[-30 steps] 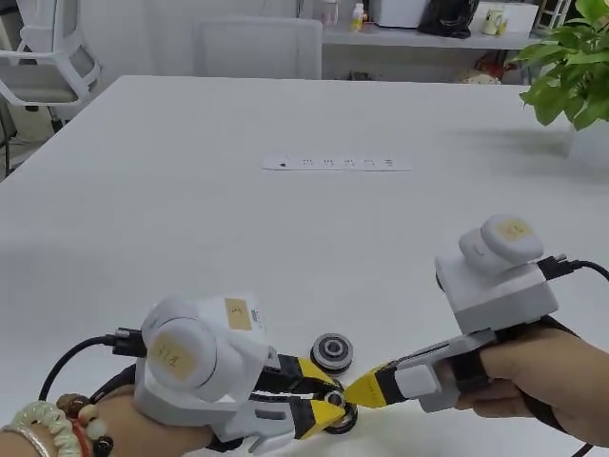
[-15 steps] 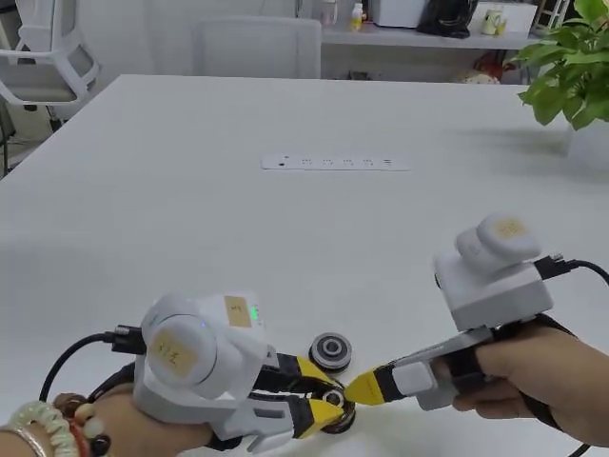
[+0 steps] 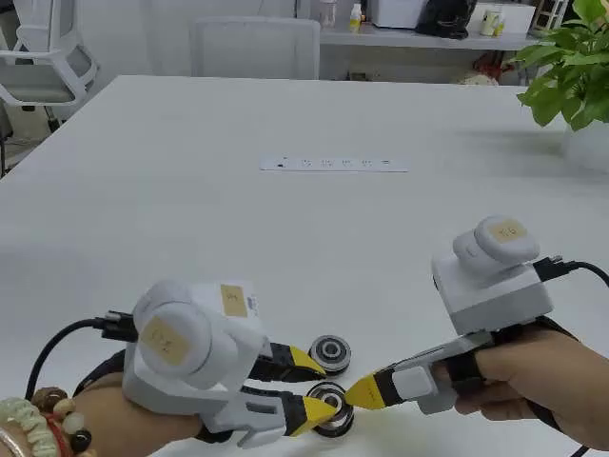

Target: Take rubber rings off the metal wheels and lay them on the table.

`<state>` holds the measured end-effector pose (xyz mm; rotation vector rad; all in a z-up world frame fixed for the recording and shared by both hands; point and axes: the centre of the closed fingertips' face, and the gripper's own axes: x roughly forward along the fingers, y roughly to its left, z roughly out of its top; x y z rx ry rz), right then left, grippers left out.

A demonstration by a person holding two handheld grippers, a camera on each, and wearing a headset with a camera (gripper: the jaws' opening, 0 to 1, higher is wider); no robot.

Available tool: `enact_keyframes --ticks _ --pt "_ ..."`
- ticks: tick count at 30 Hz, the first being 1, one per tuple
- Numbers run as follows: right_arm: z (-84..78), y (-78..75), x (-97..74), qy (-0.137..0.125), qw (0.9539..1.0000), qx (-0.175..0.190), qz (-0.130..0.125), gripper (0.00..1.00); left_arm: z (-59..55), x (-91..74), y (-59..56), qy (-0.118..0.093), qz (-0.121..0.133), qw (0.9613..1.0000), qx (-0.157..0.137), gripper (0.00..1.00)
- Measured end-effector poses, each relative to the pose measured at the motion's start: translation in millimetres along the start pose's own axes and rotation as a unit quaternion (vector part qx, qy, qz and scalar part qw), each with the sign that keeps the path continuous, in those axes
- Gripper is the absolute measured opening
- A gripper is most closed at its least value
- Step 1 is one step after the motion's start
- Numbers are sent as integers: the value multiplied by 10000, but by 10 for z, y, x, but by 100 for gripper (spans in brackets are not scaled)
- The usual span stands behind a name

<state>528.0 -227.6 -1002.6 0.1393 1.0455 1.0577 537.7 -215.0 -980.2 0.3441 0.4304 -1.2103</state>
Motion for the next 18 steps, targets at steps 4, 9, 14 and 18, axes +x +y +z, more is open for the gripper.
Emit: enact_keyframes --ticks 4,9,14,18 --pt "31 -3 -27 -70 10000 6 -24 0 80 -108 44 -191 -15 9997 -151 31" --pt "65 -1 -51 -150 9999 12 -39 0 127 -236 74 -209 37 9997 -126 34" --pt "82 15 -78 -198 9998 1 -43 0 198 -360 99 -259 106 9995 -139 40" --pt "114 27 -101 -269 9996 -13 -49 0 281 -419 75 -332 101 9993 -98 47"
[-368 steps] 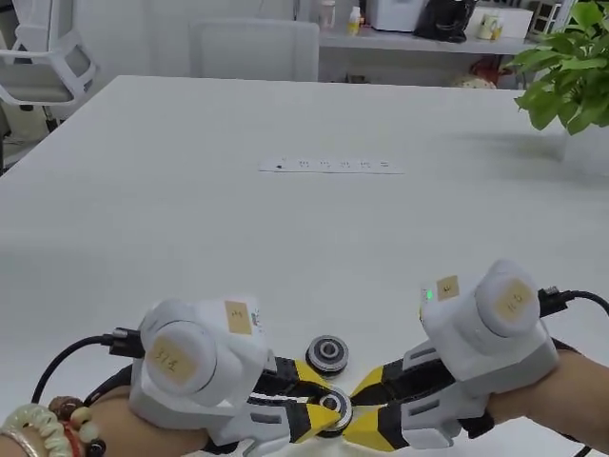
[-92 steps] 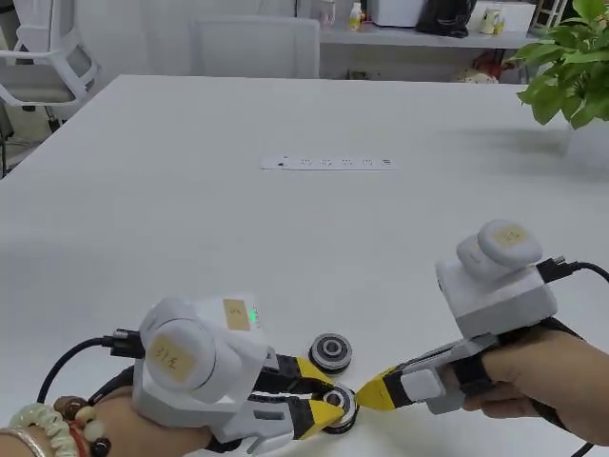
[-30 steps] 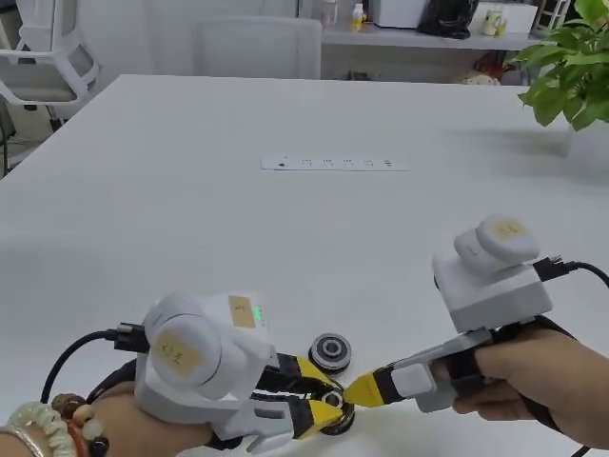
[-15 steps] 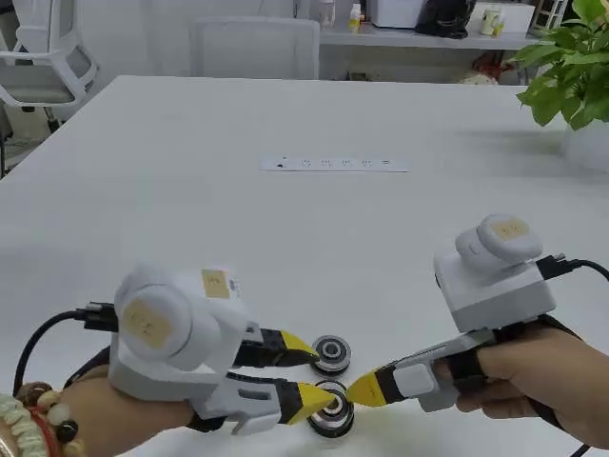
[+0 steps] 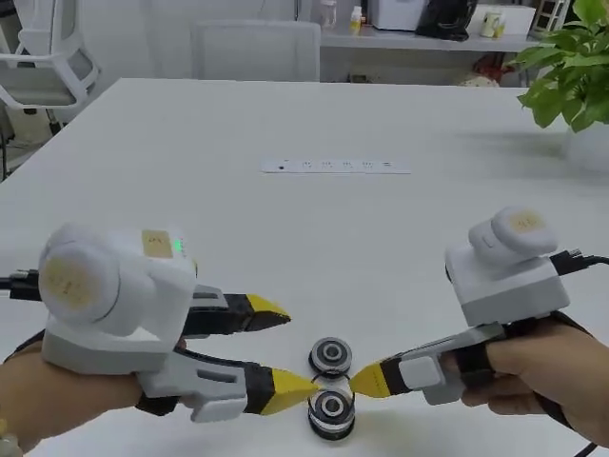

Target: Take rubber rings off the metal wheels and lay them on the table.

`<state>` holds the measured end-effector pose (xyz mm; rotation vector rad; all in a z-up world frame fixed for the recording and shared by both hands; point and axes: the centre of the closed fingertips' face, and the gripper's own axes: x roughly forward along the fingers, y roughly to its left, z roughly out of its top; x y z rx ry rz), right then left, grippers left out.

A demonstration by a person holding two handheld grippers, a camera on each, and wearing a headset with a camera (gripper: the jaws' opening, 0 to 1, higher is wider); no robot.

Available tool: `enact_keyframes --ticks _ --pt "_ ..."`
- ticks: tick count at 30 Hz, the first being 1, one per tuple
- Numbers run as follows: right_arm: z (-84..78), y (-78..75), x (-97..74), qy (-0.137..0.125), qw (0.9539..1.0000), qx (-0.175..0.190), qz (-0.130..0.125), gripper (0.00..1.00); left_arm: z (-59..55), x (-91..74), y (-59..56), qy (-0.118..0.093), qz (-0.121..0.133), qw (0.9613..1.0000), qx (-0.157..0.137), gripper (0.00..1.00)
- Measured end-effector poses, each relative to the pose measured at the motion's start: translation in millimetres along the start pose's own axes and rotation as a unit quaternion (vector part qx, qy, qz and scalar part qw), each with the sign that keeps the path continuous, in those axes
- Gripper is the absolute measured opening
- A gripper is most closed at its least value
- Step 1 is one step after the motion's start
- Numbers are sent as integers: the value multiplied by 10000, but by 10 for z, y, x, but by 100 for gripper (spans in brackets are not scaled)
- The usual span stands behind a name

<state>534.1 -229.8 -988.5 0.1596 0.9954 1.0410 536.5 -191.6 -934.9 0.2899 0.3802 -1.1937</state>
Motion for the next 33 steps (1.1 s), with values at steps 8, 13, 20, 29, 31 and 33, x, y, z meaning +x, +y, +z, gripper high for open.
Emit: enact_keyframes --ticks 8,13,20,29,31,33 --pt "39 31 -12 -72 10000 -54 20 0 85 -39 -37 -94 -70 9999 -68 61" --pt "76 49 -40 -151 9999 -72 33 0 130 -84 -34 -116 -76 9999 -29 65" --pt "140 60 -72 -288 9995 -91 43 0 205 -251 33 -177 80 9998 37 70" --pt "190 109 -79 -390 9991 -133 98 0 152 -609 67 -115 443 9989 55 74" --pt "192 123 -75 -389 9991 -146 111 0 116 -673 64 -93 502 9987 27 75" --pt "201 153 -75 -406 9989 -186 128 0 62 -746 45 -50 559 9984 -33 78"
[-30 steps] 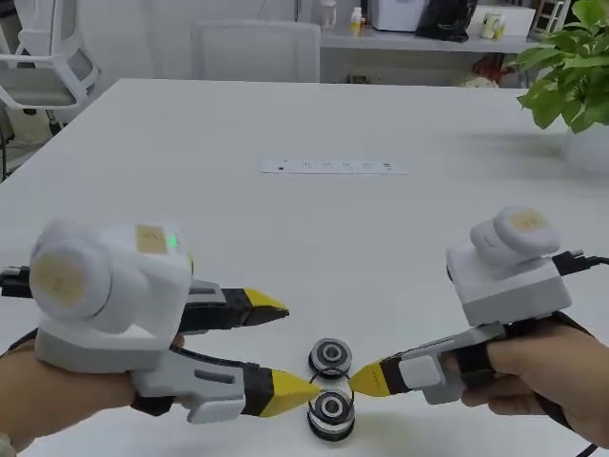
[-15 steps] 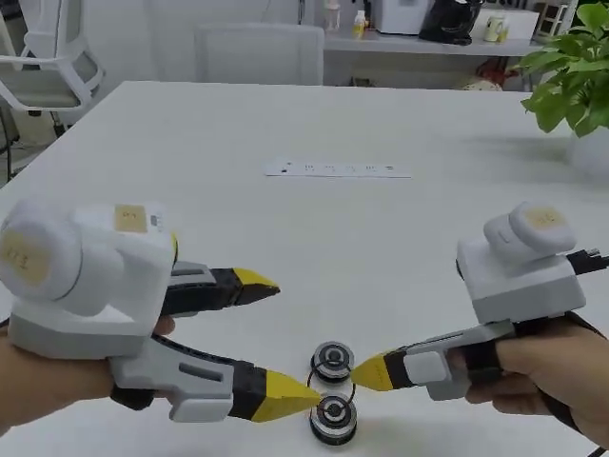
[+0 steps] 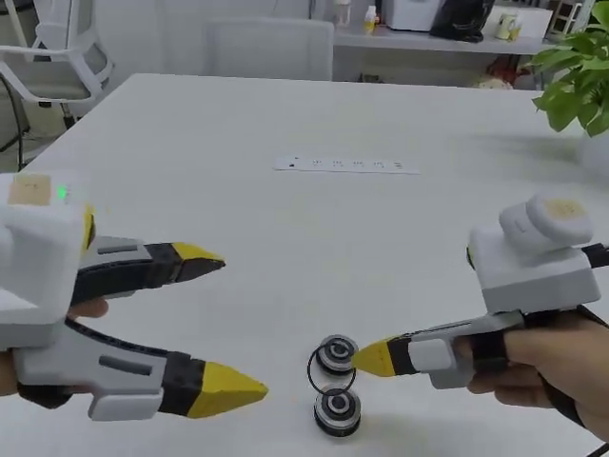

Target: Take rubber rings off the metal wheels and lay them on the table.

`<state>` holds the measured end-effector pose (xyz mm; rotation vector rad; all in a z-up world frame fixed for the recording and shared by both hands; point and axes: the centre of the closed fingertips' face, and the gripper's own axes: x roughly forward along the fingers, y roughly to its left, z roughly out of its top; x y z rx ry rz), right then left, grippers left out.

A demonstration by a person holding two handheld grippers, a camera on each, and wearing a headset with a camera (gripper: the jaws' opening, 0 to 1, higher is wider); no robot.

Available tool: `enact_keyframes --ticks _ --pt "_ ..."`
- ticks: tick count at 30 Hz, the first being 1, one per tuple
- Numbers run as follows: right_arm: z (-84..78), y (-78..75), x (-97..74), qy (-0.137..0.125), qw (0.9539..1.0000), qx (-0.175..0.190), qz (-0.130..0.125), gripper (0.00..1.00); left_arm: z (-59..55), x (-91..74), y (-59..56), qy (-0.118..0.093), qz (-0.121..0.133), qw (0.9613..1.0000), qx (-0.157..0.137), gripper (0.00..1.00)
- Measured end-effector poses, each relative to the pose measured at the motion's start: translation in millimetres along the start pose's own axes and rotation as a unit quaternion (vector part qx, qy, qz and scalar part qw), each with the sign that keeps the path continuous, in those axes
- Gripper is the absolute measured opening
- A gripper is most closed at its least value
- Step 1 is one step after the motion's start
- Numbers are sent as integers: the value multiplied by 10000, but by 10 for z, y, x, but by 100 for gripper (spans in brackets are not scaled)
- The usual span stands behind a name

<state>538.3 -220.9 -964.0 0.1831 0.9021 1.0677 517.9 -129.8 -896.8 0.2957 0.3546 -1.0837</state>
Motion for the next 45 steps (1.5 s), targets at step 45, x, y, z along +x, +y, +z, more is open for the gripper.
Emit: enact_keyframes --ticks 45 --pt "-204 367 619 311 9906 -1321 149 0 -571 -129 -294 358 244 9962 -758 79"
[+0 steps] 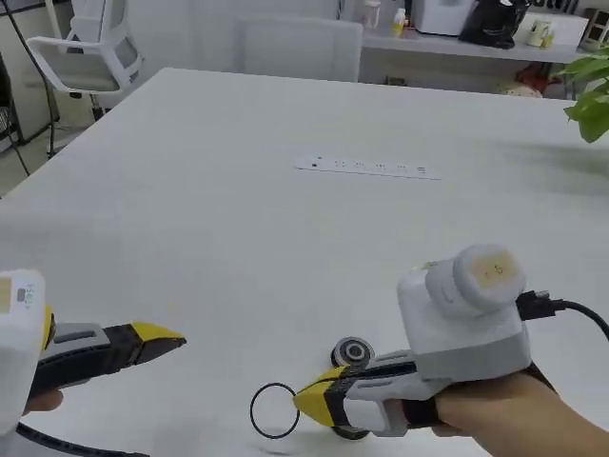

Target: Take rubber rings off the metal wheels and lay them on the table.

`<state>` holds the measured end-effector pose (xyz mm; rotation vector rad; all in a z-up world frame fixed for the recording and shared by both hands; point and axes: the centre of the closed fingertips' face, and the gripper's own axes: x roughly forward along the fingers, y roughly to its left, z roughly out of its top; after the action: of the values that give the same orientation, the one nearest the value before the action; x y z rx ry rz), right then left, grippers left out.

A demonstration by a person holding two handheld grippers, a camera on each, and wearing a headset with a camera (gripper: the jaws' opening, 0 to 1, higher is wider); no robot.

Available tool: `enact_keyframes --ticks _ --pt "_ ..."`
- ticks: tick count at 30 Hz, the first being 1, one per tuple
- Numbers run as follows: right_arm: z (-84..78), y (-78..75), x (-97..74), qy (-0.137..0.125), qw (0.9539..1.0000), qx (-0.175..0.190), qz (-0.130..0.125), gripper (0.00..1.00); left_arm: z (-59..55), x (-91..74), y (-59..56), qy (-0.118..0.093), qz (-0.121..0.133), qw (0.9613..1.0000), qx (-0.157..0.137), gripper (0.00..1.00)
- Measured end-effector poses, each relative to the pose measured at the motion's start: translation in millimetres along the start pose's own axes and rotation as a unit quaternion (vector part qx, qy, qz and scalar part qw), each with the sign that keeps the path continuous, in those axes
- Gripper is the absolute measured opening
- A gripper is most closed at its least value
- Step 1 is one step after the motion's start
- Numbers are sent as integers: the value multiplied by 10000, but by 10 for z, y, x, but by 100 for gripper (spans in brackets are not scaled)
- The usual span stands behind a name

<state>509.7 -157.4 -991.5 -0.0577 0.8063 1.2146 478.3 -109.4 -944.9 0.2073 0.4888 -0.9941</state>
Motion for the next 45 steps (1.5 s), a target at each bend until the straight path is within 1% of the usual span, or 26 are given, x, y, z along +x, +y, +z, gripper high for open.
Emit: enact_keyframes --ticks 3,6,8,11,14,17,22,26,33,38,41,43,45 --pt "-53 -6 46 145 9999 -93 -13 0 -2 3 -11 3 -25 10000 -31 78" --pt "-94 -48 91 258 9982 -515 -182 0 3 0 -1 -26 -9 10000 -60 78" --pt "-105 -28 118 276 9981 -532 -174 0 8 0 -2 -51 -15 9999 -87 78" --pt "-125 -32 143 318 9972 -655 -188 0 5 -2 2 -57 -9 9999 -114 78" --pt "-156 -20 154 384 9966 -713 -148 5 2 -4 8 -57 2 9999 -135 78" --pt "-180 -22 146 460 9955 -810 -139 5 -3 -5 10 -48 2 9999 -144 78" --pt "-152 -33 123 400 9962 -762 -104 14 -24 -4 19 -17 7 9999 -146 78" --pt "-84 -63 69 297 9961 -816 -148 16 -36 -1 22 4 3 9999 -141 78" --pt "103 -132 -88 -61 9967 -771 -242 21 -49 4 18 15 -31 9999 -142 78" --pt "240 -170 -218 -323 9957 -800 -347 23 -47 5 14 5 -36 9999 -145 77" --pt "303 -186 -284 -450 9950 -805 -380 25 -46 8 10 -1 -45 9999 -142 77" --pt "357 -204 -332 -539 9937 -876 -456 27 -44 7 10 -8 -46 9999 -148 77" --pt "406 -204 -388 -629 9927 -921 -467 28 -38 6 13 -25 -42 9999 -148 77"
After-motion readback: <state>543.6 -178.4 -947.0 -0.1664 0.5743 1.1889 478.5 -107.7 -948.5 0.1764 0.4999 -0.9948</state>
